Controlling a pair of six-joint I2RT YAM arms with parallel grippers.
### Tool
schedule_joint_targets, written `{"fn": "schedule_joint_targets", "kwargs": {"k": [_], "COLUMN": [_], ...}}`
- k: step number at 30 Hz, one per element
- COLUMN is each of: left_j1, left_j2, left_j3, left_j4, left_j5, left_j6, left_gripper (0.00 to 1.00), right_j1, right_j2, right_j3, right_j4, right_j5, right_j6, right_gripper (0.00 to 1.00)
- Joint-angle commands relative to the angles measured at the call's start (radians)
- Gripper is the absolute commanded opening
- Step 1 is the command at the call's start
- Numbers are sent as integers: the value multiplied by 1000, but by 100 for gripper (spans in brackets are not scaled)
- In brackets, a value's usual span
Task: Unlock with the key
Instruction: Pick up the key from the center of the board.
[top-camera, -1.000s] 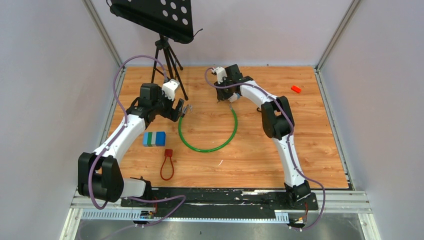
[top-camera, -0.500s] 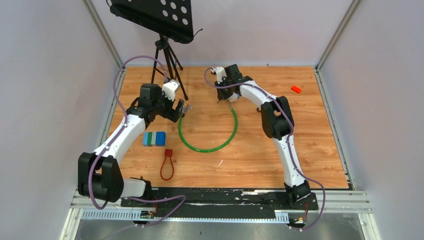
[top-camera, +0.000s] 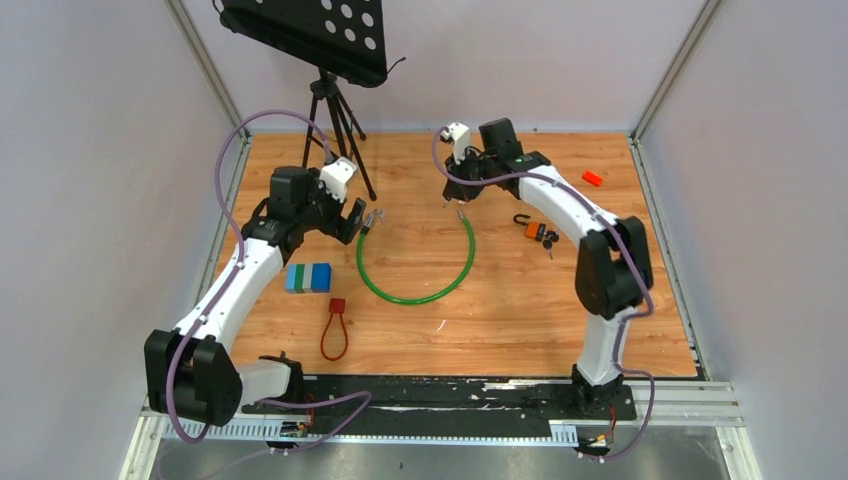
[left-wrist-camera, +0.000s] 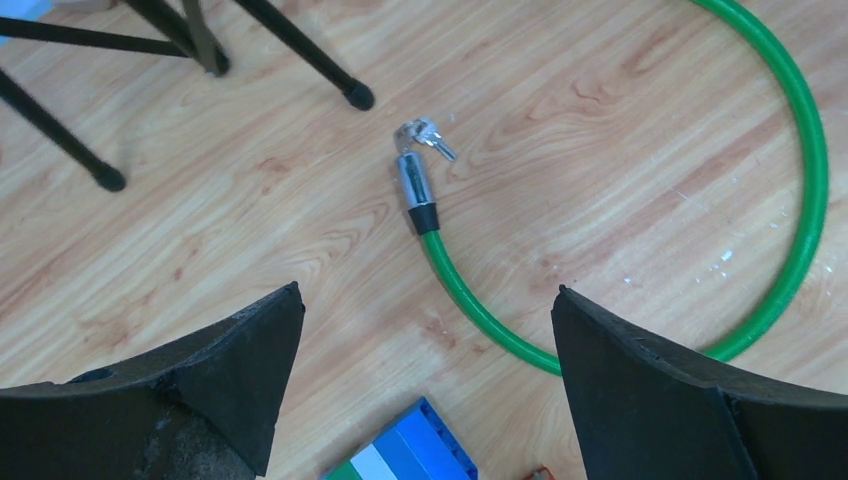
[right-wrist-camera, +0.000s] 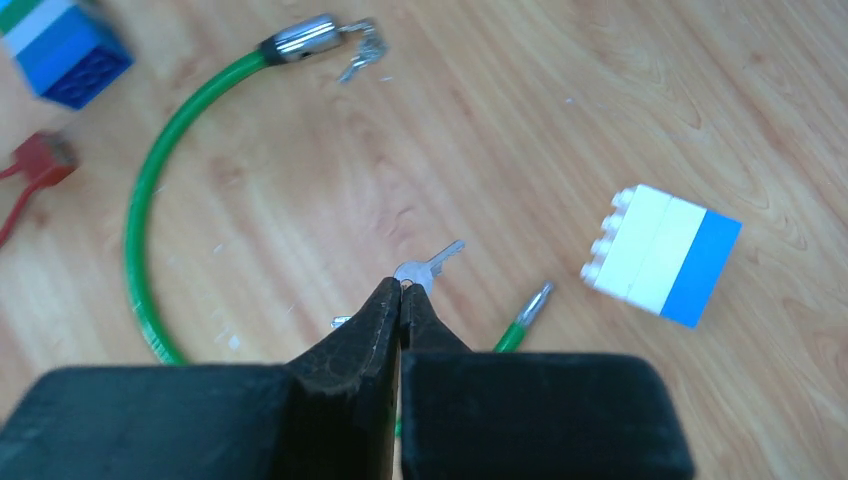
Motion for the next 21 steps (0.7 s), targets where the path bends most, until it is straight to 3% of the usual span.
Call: {"fn": "schedule_joint_targets", "kwargs": {"k": [1,5,12,17,21], "left_j1": [6,3,-53,-166,-206], "left_j2": [0,27,-30,-41,-46], "left_j3": [7,19,-70,-94,-110], "left_j4": [-94,-239,-233,-167,-77], "left_j5": [173,356,390,350,421], "left_j6": [107,238,354,367,351], "left_gripper": [100,100,100,100,98], "right_j1": [-5,-10,-4,9,10], "right_j2": [-226,-438,-735,-792,-787], "right_j3": [-187,-420,-707,-833,-810], "right_j4": [-27,-93,-248,-233,-252], "right_j5": [-115,-137,-229,-218,-265], "right_j6": [-123,-259,-442,-495,-504], "right_gripper": [0,0,0,0,0]}}
